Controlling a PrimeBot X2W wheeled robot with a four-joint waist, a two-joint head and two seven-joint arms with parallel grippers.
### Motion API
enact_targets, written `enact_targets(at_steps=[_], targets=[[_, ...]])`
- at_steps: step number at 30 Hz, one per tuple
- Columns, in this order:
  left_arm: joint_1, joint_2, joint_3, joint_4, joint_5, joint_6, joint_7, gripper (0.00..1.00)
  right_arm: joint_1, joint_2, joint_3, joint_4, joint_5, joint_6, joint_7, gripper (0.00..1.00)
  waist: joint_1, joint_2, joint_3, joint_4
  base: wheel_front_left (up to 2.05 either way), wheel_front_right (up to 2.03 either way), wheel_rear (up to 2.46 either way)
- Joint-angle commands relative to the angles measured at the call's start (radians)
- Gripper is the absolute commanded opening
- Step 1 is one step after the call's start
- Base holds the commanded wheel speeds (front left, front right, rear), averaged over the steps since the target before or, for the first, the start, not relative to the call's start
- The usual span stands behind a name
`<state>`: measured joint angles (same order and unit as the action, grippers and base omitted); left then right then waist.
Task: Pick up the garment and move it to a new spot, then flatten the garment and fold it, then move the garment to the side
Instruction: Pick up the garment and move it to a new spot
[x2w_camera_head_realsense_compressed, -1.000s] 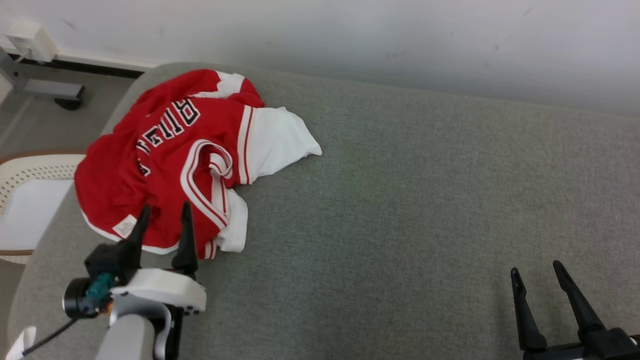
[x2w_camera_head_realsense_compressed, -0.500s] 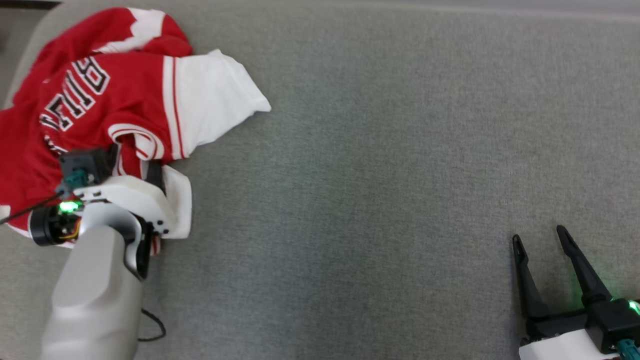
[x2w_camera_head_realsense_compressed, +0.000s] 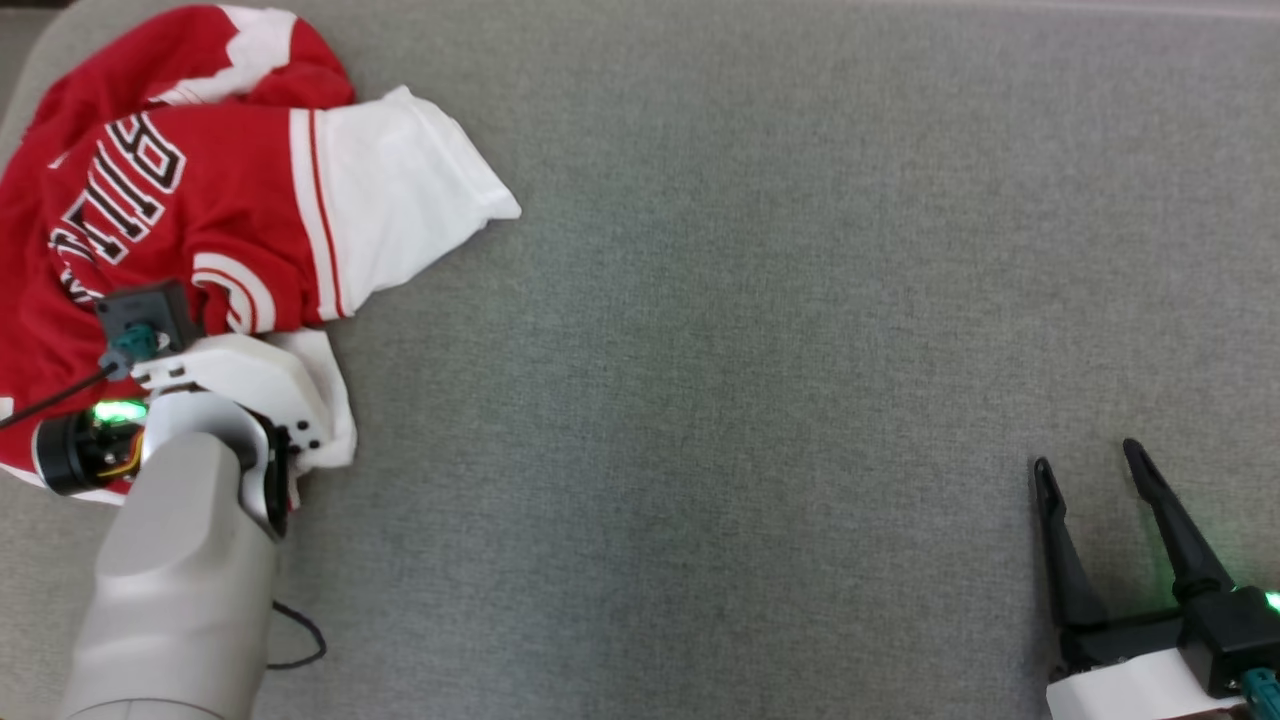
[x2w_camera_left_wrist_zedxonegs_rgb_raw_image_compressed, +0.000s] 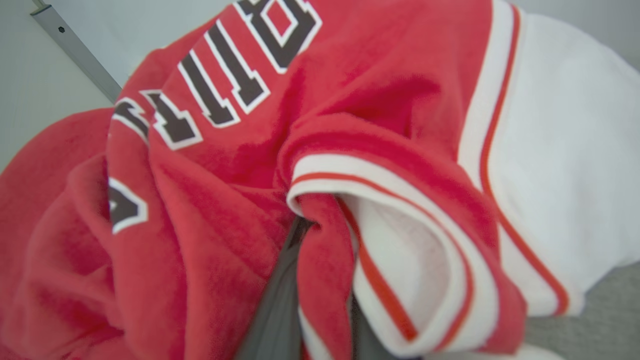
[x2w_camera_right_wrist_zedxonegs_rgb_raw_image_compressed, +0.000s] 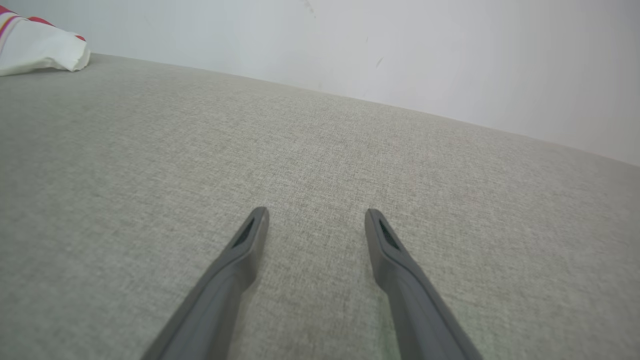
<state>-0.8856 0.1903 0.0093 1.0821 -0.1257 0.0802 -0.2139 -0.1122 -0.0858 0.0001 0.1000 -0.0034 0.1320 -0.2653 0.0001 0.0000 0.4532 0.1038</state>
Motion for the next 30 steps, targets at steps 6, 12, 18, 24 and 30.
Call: enact_targets(at_steps=[6, 12, 18, 24, 30], targets=[[-0.006, 0.034, -0.005, -0.011, 0.0, 0.001, -0.038, 0.0, 0.039, 0.013, 0.009, 0.026, 0.011, -0.002, 0.001, 1.0, -0.0001, 0.0, -0.115, 0.009, 0.0, 0.0, 0.0], [-0.025, 0.07, -0.017, -0.082, 0.006, -0.018, -0.047, 0.0, 0.08, 0.027, 0.014, 0.045, 0.023, -0.002, 0.001, 1.0, -0.0001, 0.0, -0.214, 0.006, 0.0, 0.0, 0.0], [-0.046, 0.098, -0.038, -0.181, 0.015, -0.047, -0.026, 0.0, 0.127, 0.034, 0.016, 0.057, 0.029, -0.002, 0.001, 1.0, -0.0001, 0.0, -0.298, -0.009, 0.0, 0.0, 0.0], [-0.036, 0.111, -0.056, -0.345, 0.003, -0.074, 0.039, 0.0, 0.173, 0.034, 0.019, 0.06, 0.062, -0.002, 0.001, 1.0, -0.0001, 0.0, -0.359, -0.045, 0.0, 0.0, 0.0], [0.028, 0.089, -0.078, -0.593, -0.028, -0.108, 0.145, 0.0, 0.201, 0.035, 0.015, 0.062, 0.086, -0.002, 0.001, 1.0, -0.0001, 0.0, -0.391, -0.091, 0.0, 0.0, 0.0]])
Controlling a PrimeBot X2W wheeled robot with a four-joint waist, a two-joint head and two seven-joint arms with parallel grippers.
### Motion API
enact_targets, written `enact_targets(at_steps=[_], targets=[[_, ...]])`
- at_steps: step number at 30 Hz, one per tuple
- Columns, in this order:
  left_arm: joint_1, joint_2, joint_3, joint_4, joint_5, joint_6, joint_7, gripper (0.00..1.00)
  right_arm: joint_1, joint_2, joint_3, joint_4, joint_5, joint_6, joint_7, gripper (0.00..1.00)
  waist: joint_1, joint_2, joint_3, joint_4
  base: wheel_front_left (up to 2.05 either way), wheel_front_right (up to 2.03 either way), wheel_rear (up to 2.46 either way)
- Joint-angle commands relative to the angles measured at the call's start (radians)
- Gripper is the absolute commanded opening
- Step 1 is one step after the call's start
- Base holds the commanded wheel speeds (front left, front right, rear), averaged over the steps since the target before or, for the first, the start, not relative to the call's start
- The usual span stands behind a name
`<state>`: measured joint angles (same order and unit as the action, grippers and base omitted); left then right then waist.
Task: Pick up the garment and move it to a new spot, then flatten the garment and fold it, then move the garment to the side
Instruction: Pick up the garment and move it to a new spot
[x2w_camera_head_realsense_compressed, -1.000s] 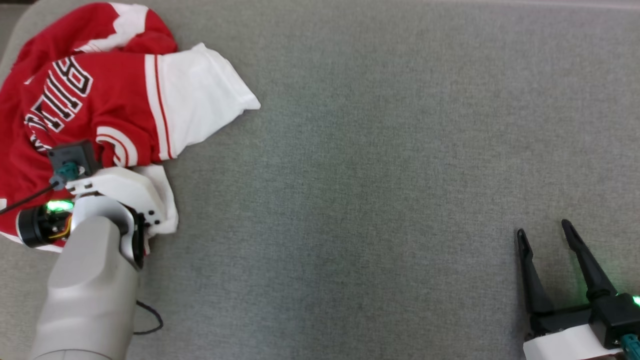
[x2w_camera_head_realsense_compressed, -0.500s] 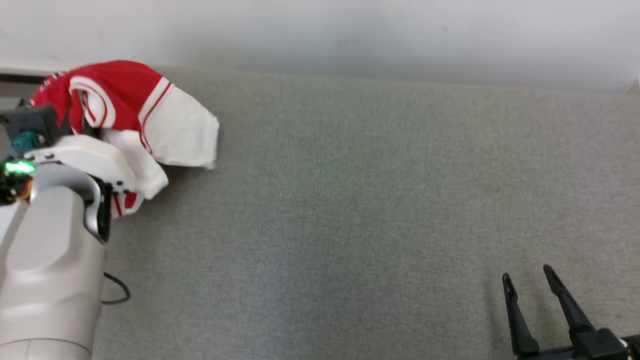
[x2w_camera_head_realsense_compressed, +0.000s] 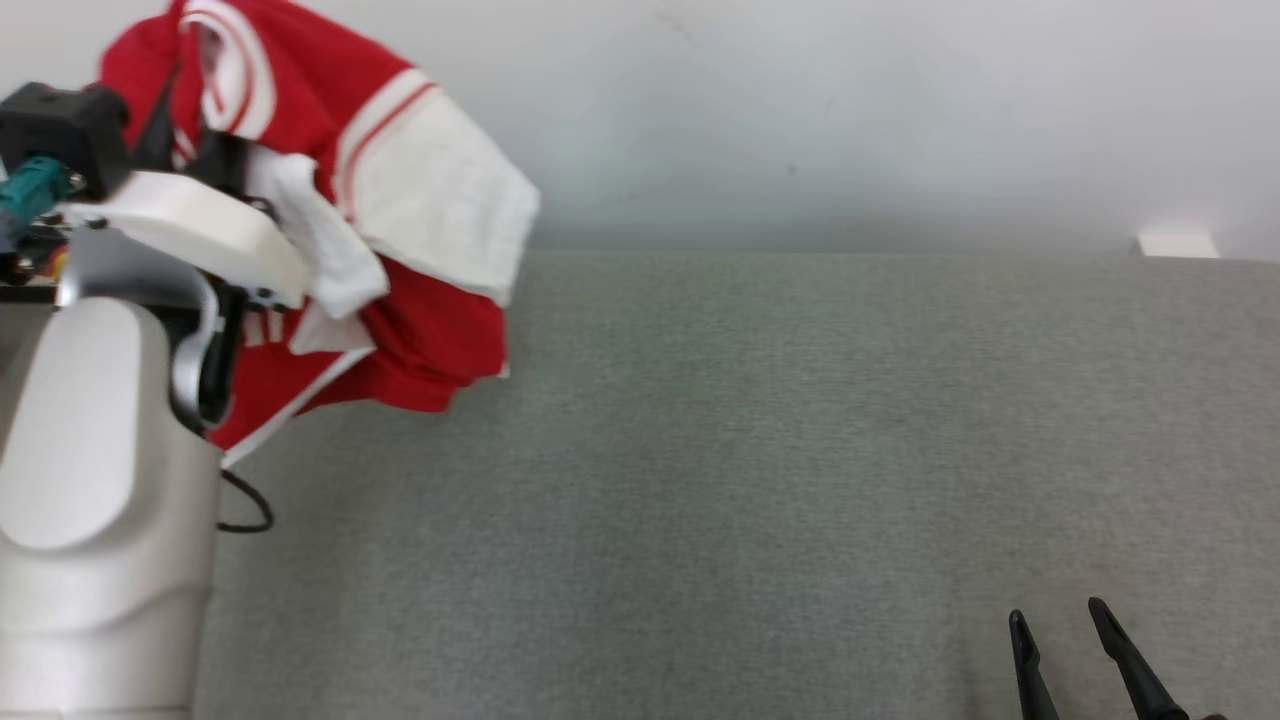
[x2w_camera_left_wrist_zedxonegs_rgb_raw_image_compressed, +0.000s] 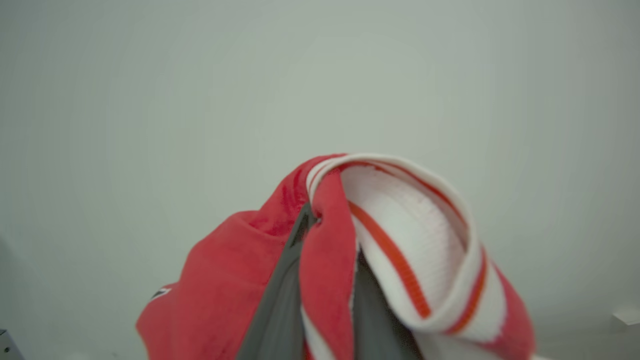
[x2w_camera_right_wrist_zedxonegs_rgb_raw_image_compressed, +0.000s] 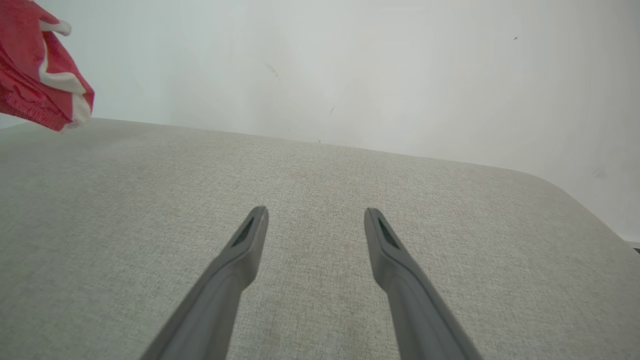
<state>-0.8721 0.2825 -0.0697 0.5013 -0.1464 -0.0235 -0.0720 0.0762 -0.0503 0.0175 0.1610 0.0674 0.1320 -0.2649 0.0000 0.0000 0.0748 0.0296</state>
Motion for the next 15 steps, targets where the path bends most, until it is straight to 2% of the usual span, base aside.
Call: enact_targets(at_steps=[1, 9, 15], targets=[[0.029, -0.009, -0.005, -0.057, -0.016, -0.008, 0.025, 0.0, 0.015, -0.001, -0.002, 0.0, 0.016, -0.002, 0.001, 1.0, 0.0, 0.0, -0.016, -0.026, 0.0, 0.0, 0.0], [0.155, -0.082, -0.078, -0.397, -0.08, -0.042, 0.172, 0.0, 0.008, -0.001, 0.005, 0.002, 0.02, -0.002, 0.001, 1.0, 0.0, 0.0, -0.022, -0.109, 0.0, 0.0, 0.0], [0.251, -0.152, -0.19, -0.541, -0.092, -0.053, 0.217, 0.0, -0.003, -0.001, 0.012, 0.005, 0.022, -0.002, 0.001, 1.0, 0.0, 0.0, -0.015, -0.181, 0.0, 0.0, 0.0]])
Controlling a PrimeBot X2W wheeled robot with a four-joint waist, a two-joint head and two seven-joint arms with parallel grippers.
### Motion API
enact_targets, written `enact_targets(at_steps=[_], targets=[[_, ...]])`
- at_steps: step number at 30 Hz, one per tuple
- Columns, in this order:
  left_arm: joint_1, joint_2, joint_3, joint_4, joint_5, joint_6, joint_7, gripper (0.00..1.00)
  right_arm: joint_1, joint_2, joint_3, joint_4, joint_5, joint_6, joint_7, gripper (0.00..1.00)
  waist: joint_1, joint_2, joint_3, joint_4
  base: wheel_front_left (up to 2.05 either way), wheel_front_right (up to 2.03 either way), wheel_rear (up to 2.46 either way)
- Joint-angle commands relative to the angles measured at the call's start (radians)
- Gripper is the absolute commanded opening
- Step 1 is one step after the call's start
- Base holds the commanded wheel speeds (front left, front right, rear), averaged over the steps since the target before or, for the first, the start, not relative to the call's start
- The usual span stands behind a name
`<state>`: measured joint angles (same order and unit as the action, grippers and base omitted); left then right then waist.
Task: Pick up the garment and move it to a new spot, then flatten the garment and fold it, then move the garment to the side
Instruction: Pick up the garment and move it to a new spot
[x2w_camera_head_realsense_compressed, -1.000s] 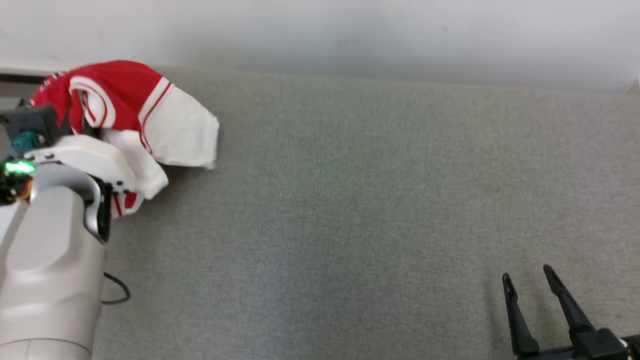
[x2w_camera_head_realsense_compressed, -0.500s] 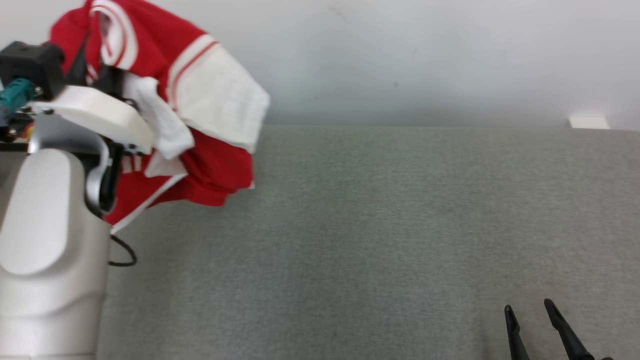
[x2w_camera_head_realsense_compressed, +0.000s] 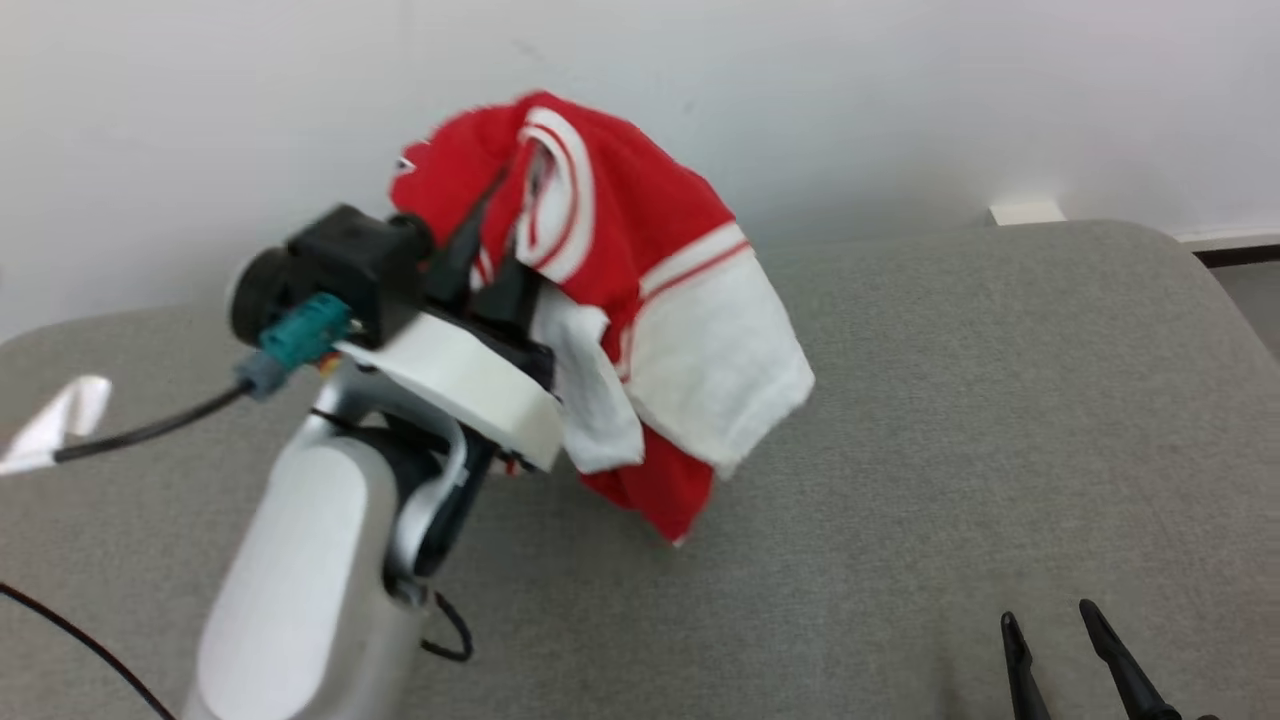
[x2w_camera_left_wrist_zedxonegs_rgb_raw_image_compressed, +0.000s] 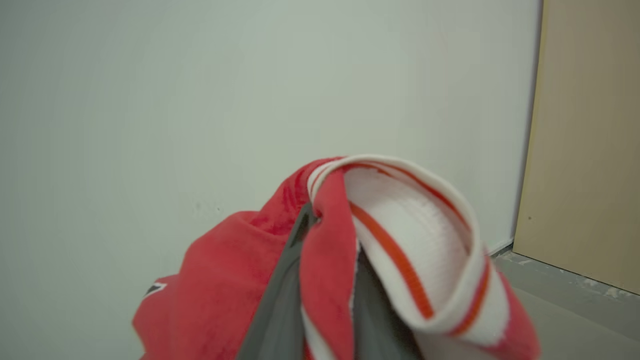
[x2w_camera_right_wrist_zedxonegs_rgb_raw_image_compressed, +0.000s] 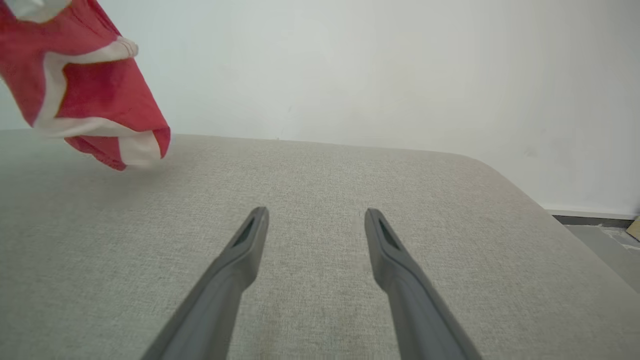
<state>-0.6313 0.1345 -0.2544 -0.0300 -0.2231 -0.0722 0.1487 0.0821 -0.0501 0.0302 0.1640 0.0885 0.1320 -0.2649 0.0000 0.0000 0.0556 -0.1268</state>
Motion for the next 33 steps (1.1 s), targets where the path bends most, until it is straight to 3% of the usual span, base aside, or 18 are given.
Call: enact_targets(at_steps=[1, 9, 15, 22, 23, 24, 25, 29, 33], targets=[[0.022, -0.013, -0.027, -0.02, -0.01, -0.004, -0.007, 0.0, -0.01, -0.001, 0.001, 0.002, 0.001, -0.002, 0.001, 1.0, 0.0, 0.0, 0.005, -0.036, 0.0, 0.0, 0.0], [0.129, -0.072, -0.169, 0.095, -0.012, 0.052, -0.079, 0.0, -0.022, -0.001, 0.016, 0.008, 0.001, -0.002, 0.001, 1.0, 0.0, 0.0, 0.017, -0.113, 0.0, 0.0, 0.0], [0.187, -0.077, -0.235, 0.344, 0.008, 0.093, -0.144, 0.0, -0.013, -0.001, 0.009, 0.008, -0.002, -0.002, 0.001, 1.0, 0.0, 0.0, 0.029, -0.135, 0.0, 0.0, 0.0], [0.181, -0.08, -0.277, 0.662, 0.008, 0.083, -0.245, 0.0, -0.023, -0.001, 0.003, 0.009, -0.007, -0.002, 0.001, 1.0, 0.0, 0.0, 0.044, -0.128, 0.0, 0.0, 0.0], [0.172, -0.081, -0.284, 0.691, 0.008, 0.081, -0.262, 0.24, -0.026, -0.001, 0.004, 0.009, -0.009, -0.002, 0.001, 1.0, 0.0, 0.0, 0.045, -0.126, 0.0, 0.0, 0.0], [0.164, -0.08, -0.287, 0.715, 0.0, 0.078, -0.277, 0.86, -0.027, -0.001, 0.003, 0.01, -0.011, -0.002, 0.001, 1.0, 0.0, 0.0, 0.044, -0.122, 0.0, 0.0, 0.0], [0.156, -0.081, -0.288, 0.733, -0.008, 0.078, -0.294, 1.0, -0.028, -0.001, 0.0, 0.01, -0.012, -0.002, 0.001, 1.0, 0.0, 0.0, 0.043, -0.118, 0.0, 0.0, 0.0], [0.13, -0.082, -0.293, 0.763, -0.021, 0.091, -0.345, 1.0, -0.013, -0.001, -0.01, 0.009, -0.015, -0.002, 0.001, 1.0, 0.0, 0.0, 0.03, -0.097, 0.0, 0.0, 0.0], [0.118, -0.079, -0.287, 0.738, -0.048, 0.073, -0.328, 1.0, 0.003, -0.001, -0.022, 0.009, -0.013, -0.002, 0.001, 1.0, 0.0, 0.0, 0.015, -0.072, 0.0, 0.0, 0.0]])
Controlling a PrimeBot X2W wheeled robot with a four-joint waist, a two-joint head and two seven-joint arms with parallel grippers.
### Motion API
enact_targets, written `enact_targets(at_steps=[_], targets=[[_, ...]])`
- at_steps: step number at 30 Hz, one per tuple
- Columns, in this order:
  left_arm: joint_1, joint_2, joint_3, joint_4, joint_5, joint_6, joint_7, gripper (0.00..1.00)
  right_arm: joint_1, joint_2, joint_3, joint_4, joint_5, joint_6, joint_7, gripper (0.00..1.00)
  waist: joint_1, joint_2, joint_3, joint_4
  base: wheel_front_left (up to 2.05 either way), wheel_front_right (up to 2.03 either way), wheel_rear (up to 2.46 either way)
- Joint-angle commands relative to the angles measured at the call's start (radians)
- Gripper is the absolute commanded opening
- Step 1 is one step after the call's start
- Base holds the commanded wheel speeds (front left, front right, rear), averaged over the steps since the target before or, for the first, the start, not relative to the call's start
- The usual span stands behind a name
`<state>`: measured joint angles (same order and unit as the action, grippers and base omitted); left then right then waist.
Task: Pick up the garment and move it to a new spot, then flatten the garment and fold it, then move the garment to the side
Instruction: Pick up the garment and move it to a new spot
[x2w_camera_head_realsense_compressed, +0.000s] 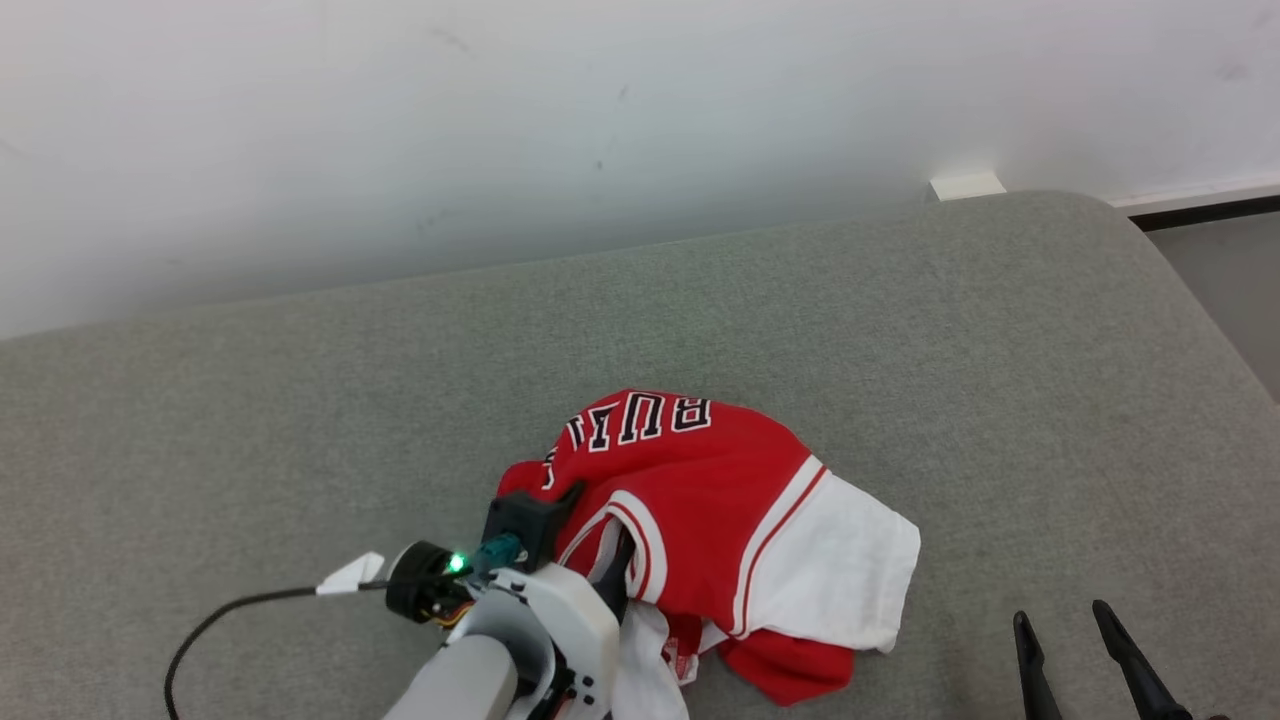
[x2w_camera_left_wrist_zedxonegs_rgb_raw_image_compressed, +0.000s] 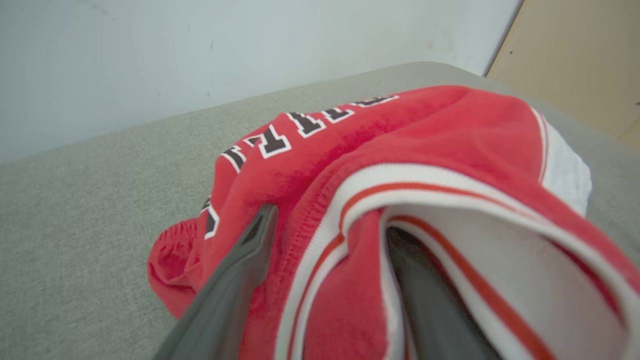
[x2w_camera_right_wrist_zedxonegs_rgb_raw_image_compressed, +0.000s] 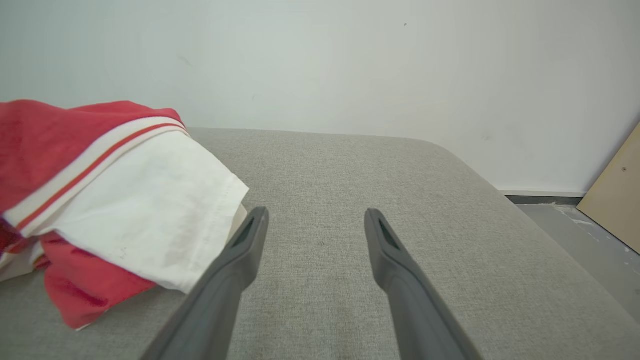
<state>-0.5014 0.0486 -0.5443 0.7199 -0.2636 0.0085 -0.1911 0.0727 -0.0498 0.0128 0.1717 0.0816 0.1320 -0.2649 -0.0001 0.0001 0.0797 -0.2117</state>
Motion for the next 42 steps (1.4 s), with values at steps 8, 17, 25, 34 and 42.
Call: enact_targets(at_steps=[8, 17, 25, 34, 42], targets=[[-0.018, 0.082, 0.052, -0.228, -0.04, 0.031, 0.127, 1.0, 0.026, -0.002, -0.003, 0.001, -0.01, -0.002, 0.001, 1.0, 0.0001, -0.0001, -0.033, 0.045, 0.0, 0.0, 0.0], [0.081, 0.105, 0.04, -0.49, -0.067, 0.055, 0.231, 1.0, 0.028, -0.002, 0.005, 0.0, -0.007, -0.002, 0.001, 1.0, 0.0001, -0.0001, -0.027, 0.042, 0.0, 0.0, 0.0], [0.148, 0.114, 0.012, -0.569, -0.074, 0.071, 0.274, 1.0, 0.02, -0.001, 0.007, 0.004, -0.014, -0.002, 0.001, 1.0, 0.0001, -0.0001, -0.024, 0.022, 0.0, 0.0, 0.0], [0.212, 0.134, -0.007, -0.603, -0.08, 0.082, 0.286, 1.0, 0.033, -0.001, 0.001, 0.005, -0.011, -0.002, 0.001, 1.0, 0.0001, -0.0001, -0.029, 0.013, 0.0, 0.0, 0.0], [0.254, 0.18, -0.007, -0.717, -0.072, 0.098, 0.322, 1.0, 0.039, -0.001, -0.003, 0.004, -0.006, -0.002, 0.001, 1.0, 0.0001, -0.0001, -0.034, 0.028, 0.0, 0.0, 0.0]])
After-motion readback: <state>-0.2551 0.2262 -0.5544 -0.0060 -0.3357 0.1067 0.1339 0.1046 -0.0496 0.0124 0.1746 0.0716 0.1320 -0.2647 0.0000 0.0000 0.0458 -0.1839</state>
